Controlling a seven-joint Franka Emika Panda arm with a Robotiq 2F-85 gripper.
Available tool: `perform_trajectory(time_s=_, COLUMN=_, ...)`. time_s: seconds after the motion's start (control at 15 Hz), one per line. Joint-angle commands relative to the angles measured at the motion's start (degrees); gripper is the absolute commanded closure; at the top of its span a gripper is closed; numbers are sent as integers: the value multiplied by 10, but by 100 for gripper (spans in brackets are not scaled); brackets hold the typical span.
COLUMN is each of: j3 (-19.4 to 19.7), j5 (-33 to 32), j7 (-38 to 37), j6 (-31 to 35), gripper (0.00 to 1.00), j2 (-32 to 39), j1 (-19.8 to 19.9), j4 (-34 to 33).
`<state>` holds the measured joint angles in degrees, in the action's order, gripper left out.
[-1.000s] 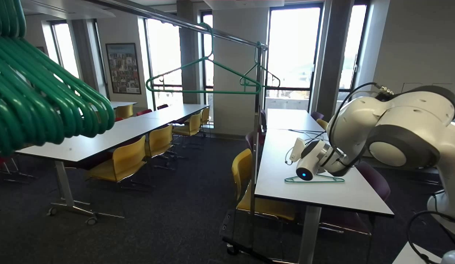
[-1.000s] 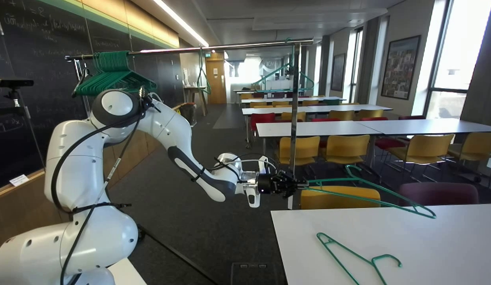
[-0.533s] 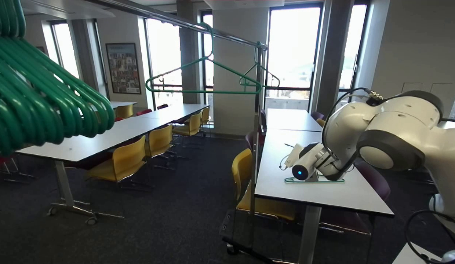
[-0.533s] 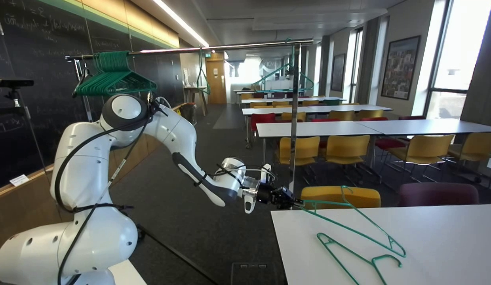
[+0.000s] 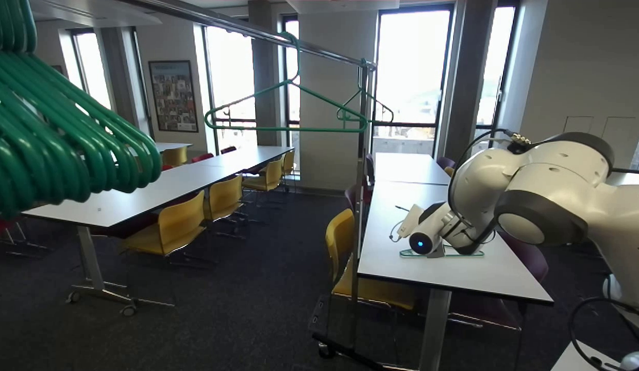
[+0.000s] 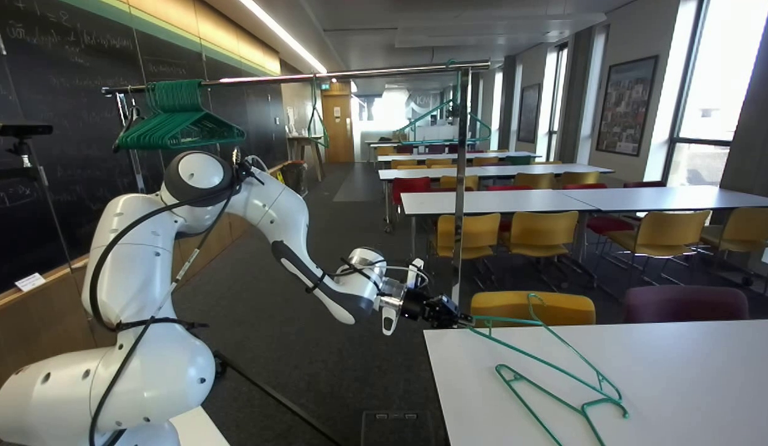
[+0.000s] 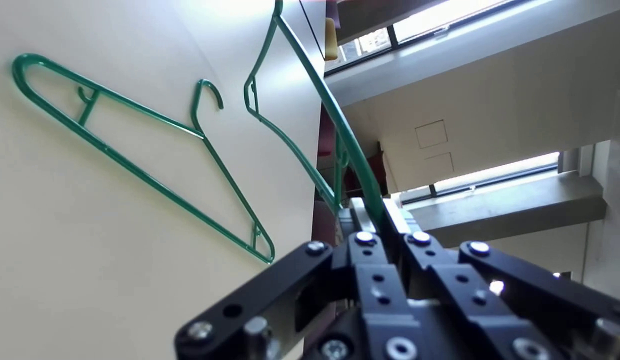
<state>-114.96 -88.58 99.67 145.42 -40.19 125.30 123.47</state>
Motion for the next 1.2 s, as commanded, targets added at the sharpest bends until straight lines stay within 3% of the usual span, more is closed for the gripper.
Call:
perform_trajectory(time_s=0.0, j3=6, j5=-6, j7=12, j6=1, gripper=98, j2=-56, j1=8, j4=-15)
perform_trajectory(time_s=0.47, j3=4, j5=14, j7=67, j6=-24, gripper=98, j2=-107, j1=2, j4=-7)
perform_trajectory(time_s=0.93, j3=-11, j5=11, j7=75, j6=4, gripper=98, j2=-124, j1=17, j4=-14)
perform_trajectory(time_s=1.13, j3=-21, j5=32, j7=112, j6=-2, gripper=98, j2=-125, j1=27, j4=-7)
